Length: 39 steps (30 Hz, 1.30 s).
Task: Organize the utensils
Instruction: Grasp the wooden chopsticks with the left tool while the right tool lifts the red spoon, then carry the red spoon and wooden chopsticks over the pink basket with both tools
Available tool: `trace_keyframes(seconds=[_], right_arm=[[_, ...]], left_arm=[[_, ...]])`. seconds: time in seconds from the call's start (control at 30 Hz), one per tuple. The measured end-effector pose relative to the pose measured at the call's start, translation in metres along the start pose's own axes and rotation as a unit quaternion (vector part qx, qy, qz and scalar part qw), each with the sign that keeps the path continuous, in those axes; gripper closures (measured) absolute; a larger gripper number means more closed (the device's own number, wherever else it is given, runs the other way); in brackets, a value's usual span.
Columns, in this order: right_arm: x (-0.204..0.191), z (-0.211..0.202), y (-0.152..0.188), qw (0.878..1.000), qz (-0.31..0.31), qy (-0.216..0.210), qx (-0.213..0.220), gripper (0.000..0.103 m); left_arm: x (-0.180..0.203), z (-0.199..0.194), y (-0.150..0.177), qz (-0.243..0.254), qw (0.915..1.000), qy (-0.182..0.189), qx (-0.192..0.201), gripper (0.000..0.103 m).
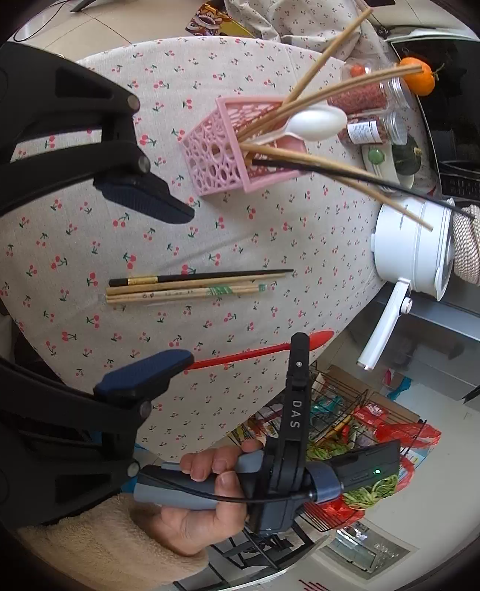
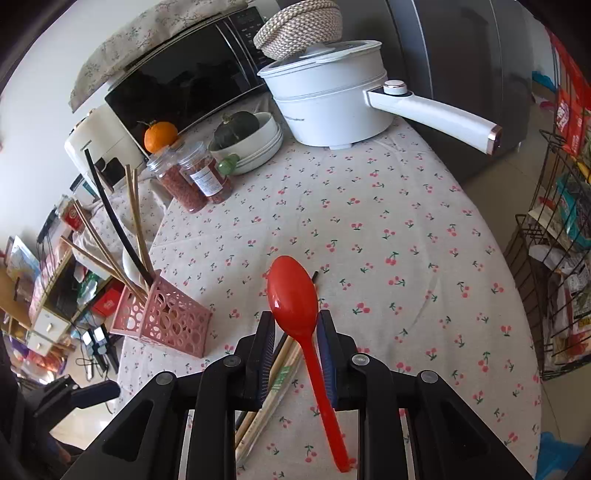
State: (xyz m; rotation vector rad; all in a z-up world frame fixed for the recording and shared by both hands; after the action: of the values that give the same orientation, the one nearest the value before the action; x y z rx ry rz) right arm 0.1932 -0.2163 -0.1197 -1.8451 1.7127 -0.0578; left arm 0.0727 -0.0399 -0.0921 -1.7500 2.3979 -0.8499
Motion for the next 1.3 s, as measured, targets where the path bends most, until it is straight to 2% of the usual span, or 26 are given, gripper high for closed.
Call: trace_keyframes(seconds=[0.07, 0.17, 0.33, 0.5, 0.9, 0.97, 1.03, 1.17, 1.3], right_arm=[[0.009, -0.010, 0.003, 1.000, 0.011, 0.004, 0.001, 0.080], [0.022, -0.020, 0.007, 1.000, 0.026, 0.005, -0.002, 0.080], [0.042, -0.032, 0.011, 0.999, 0.045, 0.003, -0.002, 0.080], [0.052, -0.040, 0.012, 0.999, 0.052, -0.002, 0.001, 0.080], [0.056, -0.044, 0.007, 0.998, 0.057, -0.008, 0.007, 0.080], [0.055, -0.047, 0.007, 0.998, 0.060, -0.009, 0.011, 0.080], [0.052, -0.050, 0.008, 0.998, 0.059, -0.008, 0.018, 0.080], [0.042, -0.062, 0.007, 0.998, 0.054, -0.011, 0.041, 0.080], [0.023, -0.076, 0.004, 0.997, 0.037, -0.019, 0.072, 0.080]], left_arm=[[0.012, 0.020, -0.005, 0.007, 0.9997, 0.002, -0.024, 0.058], [0.021, 0.051, -0.020, -0.001, 0.9985, 0.007, -0.054, 0.073], [0.023, 0.106, -0.046, -0.013, 0.9947, -0.034, -0.096, 0.087], [0.014, 0.147, -0.061, -0.029, 0.9886, -0.061, -0.134, 0.089], [0.026, 0.175, -0.077, 0.019, 0.9753, -0.118, -0.186, 0.092], [0.028, 0.168, -0.077, 0.025, 0.9766, -0.121, -0.176, 0.092], [0.030, 0.151, -0.077, 0.027, 0.9830, -0.109, -0.145, 0.092], [0.030, 0.086, -0.069, 0.034, 0.9940, -0.079, -0.067, 0.093], [0.028, 0.020, -0.065, 0.038, 0.9976, -0.055, 0.019, 0.097]])
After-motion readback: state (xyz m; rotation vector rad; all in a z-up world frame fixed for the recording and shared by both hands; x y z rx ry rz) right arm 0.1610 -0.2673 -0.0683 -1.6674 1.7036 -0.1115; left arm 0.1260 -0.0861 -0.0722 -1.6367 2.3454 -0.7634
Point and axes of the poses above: each gripper's, at about its wrist camera, not at the fingertips, and z roughly the way its jaws point, x to its right, y to its underside, the point moved 2 cm from there along z, roughly the way its jaws point, and after that the axes turned 5 degrees about -x, right-handed, at the moved point
